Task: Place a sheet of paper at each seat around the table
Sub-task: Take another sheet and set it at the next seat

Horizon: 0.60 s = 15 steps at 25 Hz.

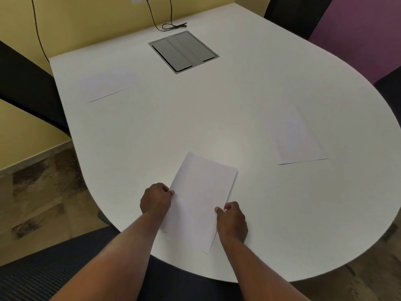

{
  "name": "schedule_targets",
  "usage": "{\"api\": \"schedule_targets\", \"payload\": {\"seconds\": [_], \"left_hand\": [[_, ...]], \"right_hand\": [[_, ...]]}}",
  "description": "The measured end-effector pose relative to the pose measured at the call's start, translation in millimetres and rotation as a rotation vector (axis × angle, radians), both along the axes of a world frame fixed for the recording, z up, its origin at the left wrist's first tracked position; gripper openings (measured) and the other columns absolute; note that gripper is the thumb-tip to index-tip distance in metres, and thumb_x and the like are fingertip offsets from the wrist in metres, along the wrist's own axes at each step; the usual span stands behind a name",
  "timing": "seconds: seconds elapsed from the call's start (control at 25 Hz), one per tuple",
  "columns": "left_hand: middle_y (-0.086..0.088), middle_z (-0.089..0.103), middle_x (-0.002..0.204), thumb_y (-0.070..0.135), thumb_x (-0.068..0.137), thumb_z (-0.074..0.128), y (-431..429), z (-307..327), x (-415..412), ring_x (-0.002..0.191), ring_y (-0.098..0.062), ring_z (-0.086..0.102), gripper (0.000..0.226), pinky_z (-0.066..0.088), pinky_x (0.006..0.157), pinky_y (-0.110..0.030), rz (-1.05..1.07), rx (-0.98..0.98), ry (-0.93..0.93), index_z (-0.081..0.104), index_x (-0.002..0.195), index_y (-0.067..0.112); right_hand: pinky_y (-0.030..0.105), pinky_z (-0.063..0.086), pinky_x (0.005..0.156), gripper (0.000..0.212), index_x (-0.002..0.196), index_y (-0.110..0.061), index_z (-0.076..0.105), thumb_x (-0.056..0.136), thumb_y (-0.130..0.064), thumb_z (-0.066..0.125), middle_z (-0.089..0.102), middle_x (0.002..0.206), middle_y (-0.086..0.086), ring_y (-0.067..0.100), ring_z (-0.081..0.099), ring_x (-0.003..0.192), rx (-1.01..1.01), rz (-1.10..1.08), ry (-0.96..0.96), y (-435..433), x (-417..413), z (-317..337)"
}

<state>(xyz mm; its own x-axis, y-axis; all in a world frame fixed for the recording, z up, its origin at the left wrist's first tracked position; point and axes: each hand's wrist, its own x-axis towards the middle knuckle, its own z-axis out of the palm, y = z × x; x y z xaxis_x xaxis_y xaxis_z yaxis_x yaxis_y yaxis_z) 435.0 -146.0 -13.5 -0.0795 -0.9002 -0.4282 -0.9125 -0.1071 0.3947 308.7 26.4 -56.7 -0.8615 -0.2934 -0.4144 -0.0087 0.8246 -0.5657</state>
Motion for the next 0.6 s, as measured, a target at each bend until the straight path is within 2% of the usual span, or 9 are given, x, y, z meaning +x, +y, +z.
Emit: {"api": "schedule_targets", "payload": {"seconds": [0.08,0.16,0.28,0.36,0.44,0.52,0.6], "left_hand": [[-0.002,0.070,0.107,0.033,0.082,0.074,0.4,-2.3,-0.8,0.098,-0.029,0.066,0.027,0.051,0.086,-0.036,-0.016,-0.053,0.003,0.069,0.107,0.024],[-0.003,0.065,0.117,0.030,0.082,0.075,2.1,-4.7,0.6,0.107,-0.029,0.063,0.041,0.048,0.092,-0.040,-0.086,-0.166,0.001,0.063,0.121,0.023],[0.000,0.062,0.126,0.030,0.086,0.069,8.7,-10.2,8.9,0.112,-0.025,0.059,0.043,0.044,0.093,-0.038,-0.385,-0.309,-0.092,0.063,0.128,0.024],[0.003,0.057,0.140,0.031,0.088,0.064,14.0,-15.0,15.9,0.123,-0.022,0.054,0.048,0.042,0.097,-0.036,-0.578,-0.300,-0.141,0.059,0.135,0.026],[0.004,0.045,0.153,0.031,0.089,0.060,18.2,-19.8,17.7,0.137,-0.020,0.044,0.053,0.039,0.104,-0.035,-0.679,-0.242,-0.163,0.054,0.141,0.026],[0.004,0.037,0.159,0.030,0.091,0.056,21.6,-24.4,14.1,0.142,-0.019,0.038,0.053,0.039,0.105,-0.034,-0.757,-0.223,-0.196,0.051,0.143,0.025],[0.004,0.033,0.161,0.029,0.094,0.054,22.9,-27.2,9.3,0.145,-0.018,0.034,0.051,0.038,0.105,-0.034,-0.790,-0.223,-0.219,0.048,0.144,0.024]], "right_hand": [[0.029,0.041,0.070,0.027,0.101,-0.027,0.052,0.086,-0.041,0.069,0.067,0.099,-0.006,0.018,0.060,0.081,-0.017,-0.001,0.002,0.9,-0.6,-0.3],[0.032,0.046,0.078,0.038,0.113,-0.023,0.051,0.085,-0.040,0.071,0.063,0.111,-0.003,0.021,0.063,0.097,-0.048,0.002,0.037,3.2,-0.6,0.1],[0.041,0.047,0.092,0.048,0.125,-0.022,0.055,0.083,-0.037,0.074,0.058,0.122,-0.001,0.023,0.057,0.113,-0.040,0.196,0.273,12.7,3.1,-0.6],[0.042,0.037,0.107,0.056,0.137,-0.025,0.053,0.086,-0.039,0.071,0.053,0.139,-0.002,0.022,0.047,0.130,-0.014,0.351,0.332,18.2,5.5,-1.8],[0.045,0.017,0.120,0.060,0.147,-0.031,0.043,0.092,-0.045,0.061,0.036,0.157,-0.006,0.019,0.026,0.147,0.061,0.458,0.296,19.0,4.4,-5.6],[0.048,0.003,0.122,0.060,0.151,-0.036,0.036,0.095,-0.050,0.053,0.023,0.163,-0.011,0.018,0.009,0.152,0.124,0.504,0.276,17.1,0.1,-10.5],[0.050,-0.001,0.122,0.059,0.151,-0.037,0.035,0.096,-0.051,0.050,0.020,0.164,-0.013,0.018,0.005,0.153,0.137,0.509,0.263,14.5,-5.0,-11.8]]}}
